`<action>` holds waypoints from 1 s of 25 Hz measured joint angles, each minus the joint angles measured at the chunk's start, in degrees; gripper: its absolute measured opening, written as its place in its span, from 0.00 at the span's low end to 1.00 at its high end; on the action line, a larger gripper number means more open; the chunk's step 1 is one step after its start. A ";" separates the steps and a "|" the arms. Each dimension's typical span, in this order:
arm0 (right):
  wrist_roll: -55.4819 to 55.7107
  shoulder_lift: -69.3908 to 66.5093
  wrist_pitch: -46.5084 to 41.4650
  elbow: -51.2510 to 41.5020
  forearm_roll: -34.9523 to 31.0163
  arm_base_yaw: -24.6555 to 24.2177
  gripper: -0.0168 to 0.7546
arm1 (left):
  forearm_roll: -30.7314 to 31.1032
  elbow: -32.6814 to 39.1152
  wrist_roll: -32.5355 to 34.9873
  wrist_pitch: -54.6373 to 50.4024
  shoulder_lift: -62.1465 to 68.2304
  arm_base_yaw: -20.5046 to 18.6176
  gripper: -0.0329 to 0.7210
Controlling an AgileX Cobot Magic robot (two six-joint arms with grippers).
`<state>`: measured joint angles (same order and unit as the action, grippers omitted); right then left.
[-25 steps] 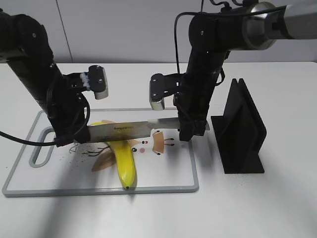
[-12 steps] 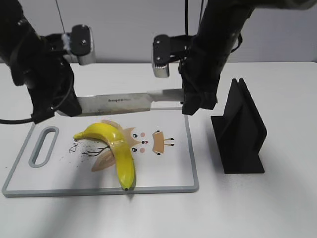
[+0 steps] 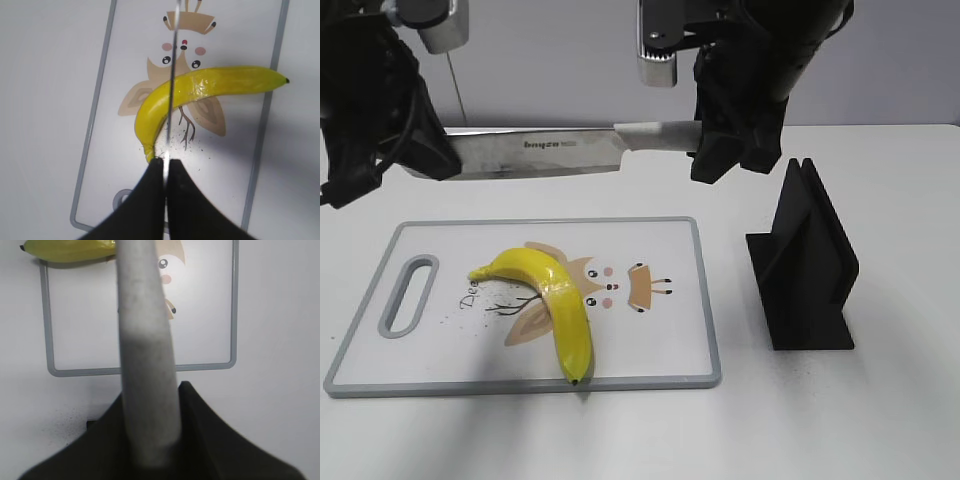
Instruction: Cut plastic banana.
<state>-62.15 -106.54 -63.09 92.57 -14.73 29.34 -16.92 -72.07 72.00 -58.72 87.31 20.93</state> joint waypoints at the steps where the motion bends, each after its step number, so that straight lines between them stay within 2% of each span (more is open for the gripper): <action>1: 0.00 0.00 -0.21 0.00 -0.13 0.00 0.30 | -0.43 0.00 0.00 -0.09 0.00 0.00 0.07; 2: 0.06 0.00 -0.53 0.00 -0.40 0.00 0.30 | -0.81 0.00 -0.07 -0.13 0.00 0.00 0.12; 3: 0.11 0.00 -0.59 0.00 -0.45 0.00 0.29 | -1.09 0.00 -0.14 -0.13 0.00 -0.07 0.22; 7: 0.97 0.00 -0.58 0.00 -0.45 -0.06 0.28 | -2.87 0.00 -1.57 1.58 0.00 -0.07 0.74; 8: 1.28 0.00 -0.44 0.00 -0.47 -0.06 0.27 | -3.33 0.00 -2.73 2.63 0.00 -0.07 0.82; 9: 1.71 0.00 -0.28 0.00 -0.47 -0.06 0.27 | -3.66 0.00 -3.99 4.04 0.00 -0.07 0.85; 15: 2.64 0.00 0.29 0.00 0.13 -0.23 0.27 | -3.82 0.00 -6.66 8.50 -1.44 -0.07 0.88; 17: 3.41 0.00 0.29 0.00 0.32 -0.23 0.27 | -2.57 0.00 -10.36 9.81 -2.50 -0.07 0.87; 19: 6.58 0.00 0.29 0.00 0.32 -0.23 0.27 | 1.73 0.00 -18.32 11.54 -3.81 -0.07 0.85; 21: 12.02 -0.05 0.29 0.00 0.32 -0.23 0.27 | 7.81 0.00 -30.14 12.53 -4.93 -0.79 0.83; 23: 19.24 -0.05 0.29 0.00 0.39 -0.23 0.27 | 14.95 0.00 -41.94 12.12 -5.73 -2.73 0.82; 25: 25.37 -0.05 0.29 0.00 0.50 -0.23 0.27 | 19.54 -0.12 -53.20 8.94 -6.05 -5.73 0.82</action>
<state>-36.78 -106.59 -62.79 92.57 -14.22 29.11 2.62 -72.19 18.79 -49.77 81.26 15.20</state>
